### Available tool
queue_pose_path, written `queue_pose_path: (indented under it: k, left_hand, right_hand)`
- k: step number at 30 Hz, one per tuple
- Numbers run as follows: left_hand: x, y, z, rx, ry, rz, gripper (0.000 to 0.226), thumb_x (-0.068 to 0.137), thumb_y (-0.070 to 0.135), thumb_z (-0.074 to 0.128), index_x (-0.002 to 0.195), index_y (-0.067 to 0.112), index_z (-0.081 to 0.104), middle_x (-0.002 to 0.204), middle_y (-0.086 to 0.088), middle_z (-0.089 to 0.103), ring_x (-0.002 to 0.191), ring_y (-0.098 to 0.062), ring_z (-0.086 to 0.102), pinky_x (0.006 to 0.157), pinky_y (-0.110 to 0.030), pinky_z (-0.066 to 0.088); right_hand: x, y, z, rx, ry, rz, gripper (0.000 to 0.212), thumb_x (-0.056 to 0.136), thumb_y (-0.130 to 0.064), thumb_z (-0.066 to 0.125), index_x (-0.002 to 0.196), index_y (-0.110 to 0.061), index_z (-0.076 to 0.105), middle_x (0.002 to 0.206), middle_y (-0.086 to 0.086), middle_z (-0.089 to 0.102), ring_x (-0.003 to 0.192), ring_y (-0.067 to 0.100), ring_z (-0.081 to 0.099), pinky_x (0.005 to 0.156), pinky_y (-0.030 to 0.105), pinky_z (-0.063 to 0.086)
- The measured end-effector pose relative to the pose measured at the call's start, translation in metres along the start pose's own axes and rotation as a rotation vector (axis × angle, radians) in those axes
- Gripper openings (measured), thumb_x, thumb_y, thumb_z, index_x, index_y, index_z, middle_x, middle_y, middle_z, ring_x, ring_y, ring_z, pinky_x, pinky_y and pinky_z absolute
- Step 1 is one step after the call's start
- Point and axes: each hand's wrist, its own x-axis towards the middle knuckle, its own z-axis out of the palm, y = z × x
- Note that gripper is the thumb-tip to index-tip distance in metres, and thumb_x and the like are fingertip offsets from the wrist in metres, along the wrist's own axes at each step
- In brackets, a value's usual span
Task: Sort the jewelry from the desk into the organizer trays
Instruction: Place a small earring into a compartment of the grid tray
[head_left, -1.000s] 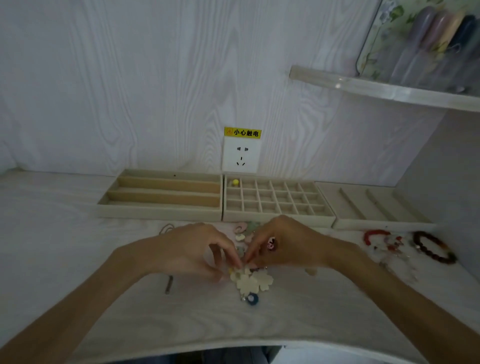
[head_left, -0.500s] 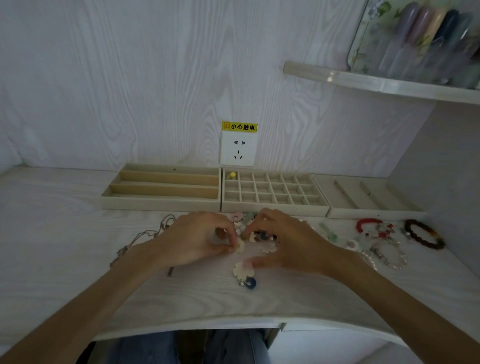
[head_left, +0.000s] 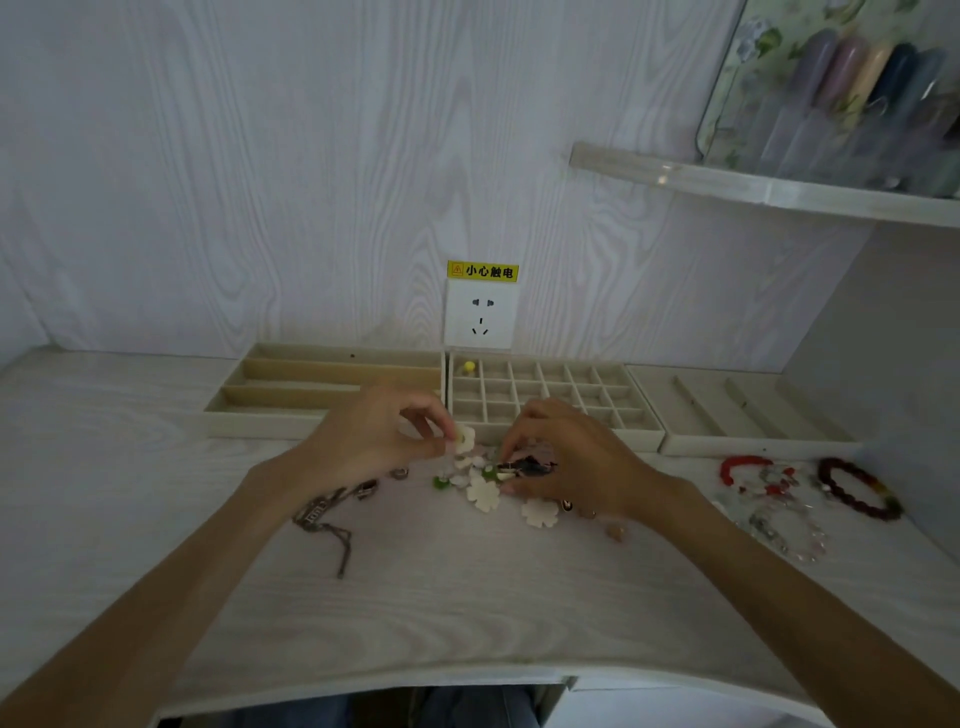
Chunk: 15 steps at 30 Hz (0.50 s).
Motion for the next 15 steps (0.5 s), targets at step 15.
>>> queue_pose_path:
  k: [15]
  left_hand:
    - [0.116, -0.012, -0.054, -0.048, -0.094, -0.235, 0.016, 0.071, 0.02, 0.081, 0.085, 0.016, 0.075, 0.084, -0.004, 0.074, 0.08, -0.013, 0.069, 0.072, -0.018, 0.048]
  right_hand:
    - [0.111, 0.024, -0.055, 0.386, -0.009, 0.065, 0.028, 0.072, -0.012, 0.078, 0.099, -0.015, 0.07, 0.086, 0.001, 0.068, 0.067, -0.002, 0.059, 0.064, 0.008, 0.044]
